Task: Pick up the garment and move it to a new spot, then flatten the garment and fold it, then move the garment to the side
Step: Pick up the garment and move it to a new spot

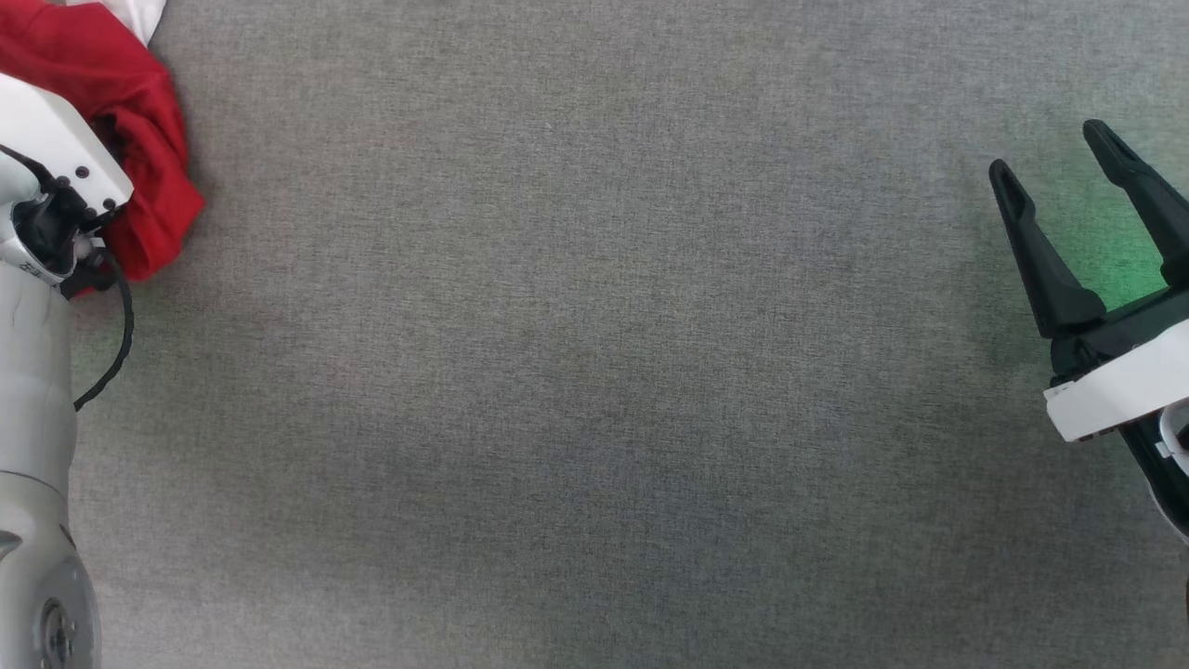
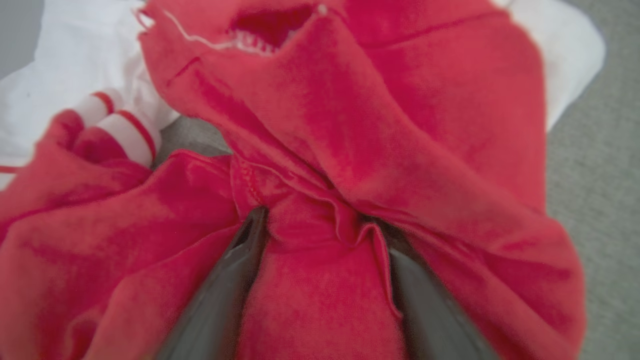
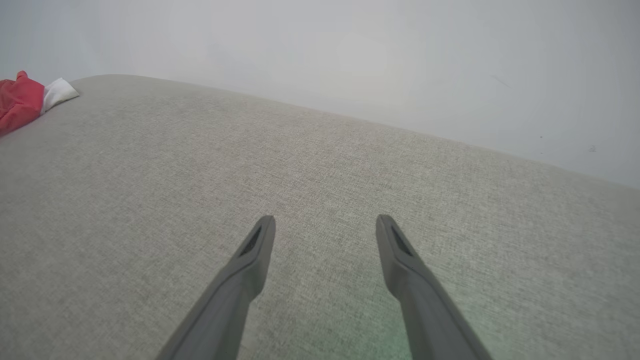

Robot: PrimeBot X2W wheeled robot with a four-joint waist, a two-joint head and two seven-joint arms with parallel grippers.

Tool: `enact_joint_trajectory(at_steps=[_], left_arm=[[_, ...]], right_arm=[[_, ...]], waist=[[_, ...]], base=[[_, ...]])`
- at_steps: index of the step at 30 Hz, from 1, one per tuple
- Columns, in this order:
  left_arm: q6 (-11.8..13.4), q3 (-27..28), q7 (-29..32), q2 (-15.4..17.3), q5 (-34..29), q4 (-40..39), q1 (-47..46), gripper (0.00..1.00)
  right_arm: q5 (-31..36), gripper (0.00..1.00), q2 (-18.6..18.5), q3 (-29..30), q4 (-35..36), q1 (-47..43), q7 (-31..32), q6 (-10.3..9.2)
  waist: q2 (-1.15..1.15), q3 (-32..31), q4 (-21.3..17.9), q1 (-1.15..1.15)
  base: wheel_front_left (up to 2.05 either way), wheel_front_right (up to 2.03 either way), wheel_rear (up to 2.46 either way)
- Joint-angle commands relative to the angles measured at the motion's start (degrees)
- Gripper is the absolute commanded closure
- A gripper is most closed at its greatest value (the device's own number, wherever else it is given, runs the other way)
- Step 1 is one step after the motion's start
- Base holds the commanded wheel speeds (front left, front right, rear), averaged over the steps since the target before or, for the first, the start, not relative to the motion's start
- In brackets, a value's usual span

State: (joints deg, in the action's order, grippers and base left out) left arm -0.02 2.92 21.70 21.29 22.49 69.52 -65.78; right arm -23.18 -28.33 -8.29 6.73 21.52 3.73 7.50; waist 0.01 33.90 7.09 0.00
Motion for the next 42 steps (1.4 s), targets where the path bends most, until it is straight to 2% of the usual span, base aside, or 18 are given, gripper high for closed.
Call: enact_joint_trajectory(at_steps=[1, 2, 3, 4, 13, 23, 32, 42], left_arm=[[-0.73, -1.55, 8.68, -7.43, 0.47, 6.68, 8.56, 0.0], [-0.93, -1.37, 9.01, -7.6, 0.72, 6.75, 8.47, 0.0], [-0.63, -1.19, 7.67, -7.44, 0.84, 6.65, 8.3, 0.88], [-0.71, -1.48, 6.35, -6.81, 0.44, 6.5, 8.06, 1.0], [-4.18, -2.62, -7.45, 0.52, -0.89, -1.08, 0.03, 1.0], [-6.46, -7.58, -13.41, 3.21, -4.43, -8.0, -3.97, 1.0], [-7.22, -10.9, -10.76, 4.87, -4.22, -15.97, -4.48, 1.0], [-7.39, -15.97, -0.8, 5.65, -0.53, -31.23, -0.77, 1.0]], right_arm=[[-0.29, 0.0, 0.13, 0.1, 0.22, 0.05, 0.13, -0.02], [-0.29, 0.0, 0.17, 0.21, 0.29, 0.12, 0.21, -0.02], [-0.32, 0.0, 0.24, 0.33, 0.31, 0.19, 0.3, -0.02], [-0.22, 0.0, 0.28, 0.41, 0.3, 0.23, 0.37, -0.02], [0.63, 0.0, 1.66, 3.74, -0.48, -1.15, -0.73, -0.01], [1.73, 0.0, 4.89, 6.61, -0.97, -3.51, -1.12, -0.02], [2.51, 0.0, 8.07, 7.55, -1.5, -4.53, -1.72, -0.02], [2.92, 0.0, 11.03, 11.4, -2.62, -5.74, -3.46, -0.02]], waist=[[-0.01, 0.06, 0.08, 0.0], [-0.01, 0.1, 0.2, 0.0], [-0.01, 0.1, 0.34, 0.0], [-0.01, 0.04, 0.44, 0.0], [-0.01, -3.66, 2.69, 0.0], [-0.01, -10.69, 4.8, 0.0], [-0.01, -15.59, 4.57, 0.0], [-0.01, -18.52, 0.45, 0.0]], base=[[0.0, 0.0, 0.0], [0.0, 0.0, 0.0], [0.0, 0.0, 0.0], [0.0, 0.0, 0.0], [0.0, 0.0, 0.0], [0.0, 0.0, 0.0], [0.0, 0.0, 0.0], [0.0, 0.0, 0.0]])
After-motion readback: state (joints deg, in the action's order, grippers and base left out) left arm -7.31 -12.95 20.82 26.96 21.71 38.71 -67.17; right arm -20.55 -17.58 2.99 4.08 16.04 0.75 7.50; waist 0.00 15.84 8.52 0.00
